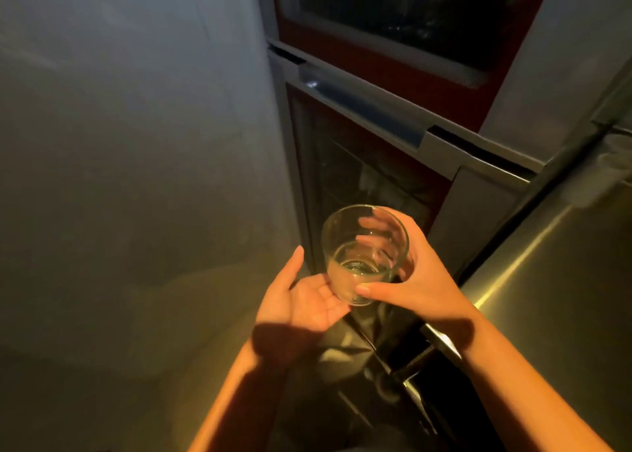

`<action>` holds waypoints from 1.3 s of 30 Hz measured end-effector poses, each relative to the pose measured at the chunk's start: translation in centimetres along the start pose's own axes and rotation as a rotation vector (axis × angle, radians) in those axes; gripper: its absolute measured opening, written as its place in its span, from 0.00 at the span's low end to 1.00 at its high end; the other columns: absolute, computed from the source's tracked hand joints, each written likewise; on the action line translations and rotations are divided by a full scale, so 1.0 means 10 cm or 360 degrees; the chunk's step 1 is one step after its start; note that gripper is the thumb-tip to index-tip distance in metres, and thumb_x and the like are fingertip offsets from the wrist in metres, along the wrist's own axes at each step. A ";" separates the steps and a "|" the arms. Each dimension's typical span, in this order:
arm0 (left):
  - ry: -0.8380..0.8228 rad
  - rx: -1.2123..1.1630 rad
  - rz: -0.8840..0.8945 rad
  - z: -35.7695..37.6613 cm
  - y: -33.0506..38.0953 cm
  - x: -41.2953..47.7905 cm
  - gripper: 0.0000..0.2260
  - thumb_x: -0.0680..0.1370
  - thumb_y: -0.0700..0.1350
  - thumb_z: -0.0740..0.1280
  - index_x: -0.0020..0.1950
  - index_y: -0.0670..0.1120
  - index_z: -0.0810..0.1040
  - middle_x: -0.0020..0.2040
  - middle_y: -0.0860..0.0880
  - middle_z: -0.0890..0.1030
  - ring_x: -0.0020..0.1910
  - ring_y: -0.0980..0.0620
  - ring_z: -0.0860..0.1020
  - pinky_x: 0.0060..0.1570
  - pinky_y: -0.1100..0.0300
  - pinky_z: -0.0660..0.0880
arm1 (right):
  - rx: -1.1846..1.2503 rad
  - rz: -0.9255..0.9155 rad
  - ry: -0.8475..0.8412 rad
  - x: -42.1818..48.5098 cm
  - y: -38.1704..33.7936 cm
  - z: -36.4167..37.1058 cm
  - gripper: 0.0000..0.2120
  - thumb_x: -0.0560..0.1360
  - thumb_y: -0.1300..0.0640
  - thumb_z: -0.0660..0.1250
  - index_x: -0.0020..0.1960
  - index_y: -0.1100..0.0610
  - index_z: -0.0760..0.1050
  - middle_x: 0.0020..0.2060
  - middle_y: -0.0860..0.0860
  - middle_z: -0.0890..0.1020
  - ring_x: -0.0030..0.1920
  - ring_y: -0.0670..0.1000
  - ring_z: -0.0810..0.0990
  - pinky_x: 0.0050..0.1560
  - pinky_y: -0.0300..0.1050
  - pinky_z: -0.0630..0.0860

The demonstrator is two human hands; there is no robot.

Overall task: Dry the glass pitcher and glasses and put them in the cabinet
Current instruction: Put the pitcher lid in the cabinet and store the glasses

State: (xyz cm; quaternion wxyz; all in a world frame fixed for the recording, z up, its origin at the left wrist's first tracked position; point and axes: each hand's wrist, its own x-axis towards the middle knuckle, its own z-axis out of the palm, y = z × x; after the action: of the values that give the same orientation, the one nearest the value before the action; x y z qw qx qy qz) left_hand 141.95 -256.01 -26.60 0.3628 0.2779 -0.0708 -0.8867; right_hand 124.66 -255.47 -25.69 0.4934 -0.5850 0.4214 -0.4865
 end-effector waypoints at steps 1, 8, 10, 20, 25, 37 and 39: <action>-0.0036 -0.0033 -0.0023 -0.02 0.07 0.06 0.43 0.52 0.47 0.83 0.59 0.28 0.73 0.58 0.32 0.76 0.53 0.38 0.79 0.53 0.44 0.74 | -0.0001 0.0006 0.0030 0.06 0.01 0.01 0.46 0.54 0.43 0.79 0.66 0.50 0.63 0.63 0.52 0.72 0.62 0.51 0.75 0.60 0.45 0.73; -0.0206 -0.0030 -0.0208 -0.19 0.71 0.26 0.39 0.53 0.45 0.83 0.56 0.27 0.74 0.60 0.31 0.74 0.56 0.35 0.77 0.56 0.36 0.67 | -0.0129 0.0017 0.0252 0.49 -0.02 0.31 0.44 0.53 0.53 0.78 0.67 0.52 0.64 0.62 0.50 0.74 0.60 0.49 0.76 0.60 0.45 0.73; -0.0230 0.0053 -0.0247 -0.23 0.96 0.28 0.37 0.53 0.46 0.82 0.55 0.29 0.76 0.60 0.31 0.74 0.57 0.37 0.76 0.58 0.37 0.68 | -0.0136 -0.0003 0.0333 0.65 -0.08 0.46 0.44 0.53 0.53 0.78 0.67 0.52 0.64 0.62 0.49 0.74 0.60 0.49 0.76 0.60 0.44 0.73; -0.0481 0.0358 -0.0342 -0.24 2.25 0.46 0.33 0.51 0.45 0.83 0.50 0.32 0.80 0.52 0.33 0.79 0.49 0.39 0.81 0.45 0.46 0.79 | -0.0220 -0.0100 0.0668 1.47 -0.45 1.16 0.43 0.54 0.53 0.77 0.66 0.50 0.64 0.61 0.48 0.74 0.60 0.46 0.76 0.56 0.38 0.74; -0.0773 0.0530 -0.0411 -0.19 2.48 0.59 0.30 0.58 0.51 0.80 0.55 0.39 0.81 0.57 0.37 0.79 0.54 0.42 0.79 0.54 0.49 0.76 | -0.0238 -0.0096 0.0767 1.69 -0.55 1.29 0.44 0.54 0.52 0.77 0.67 0.51 0.64 0.61 0.48 0.75 0.60 0.48 0.77 0.55 0.43 0.76; -0.1007 0.0584 -0.0367 0.07 2.91 1.20 0.31 0.64 0.55 0.76 0.63 0.43 0.76 0.64 0.38 0.74 0.62 0.41 0.74 0.63 0.44 0.67 | -0.0220 -0.0178 0.0801 2.35 -0.61 1.14 0.41 0.55 0.56 0.77 0.65 0.47 0.65 0.58 0.40 0.77 0.59 0.45 0.76 0.55 0.38 0.75; -0.1015 0.0514 -0.0410 0.09 2.96 1.28 0.32 0.65 0.55 0.75 0.64 0.42 0.75 0.65 0.37 0.72 0.63 0.39 0.72 0.63 0.42 0.68 | -0.0198 -0.0206 0.0818 2.43 -0.62 1.12 0.41 0.55 0.55 0.77 0.65 0.46 0.65 0.58 0.40 0.77 0.59 0.44 0.76 0.54 0.36 0.75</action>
State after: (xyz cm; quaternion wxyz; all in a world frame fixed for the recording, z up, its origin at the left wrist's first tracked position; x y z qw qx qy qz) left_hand 151.89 -286.31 -21.78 0.1595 0.0481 -0.2836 -0.9444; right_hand 139.97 -276.26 -16.31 0.3012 -0.4974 0.5237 -0.6225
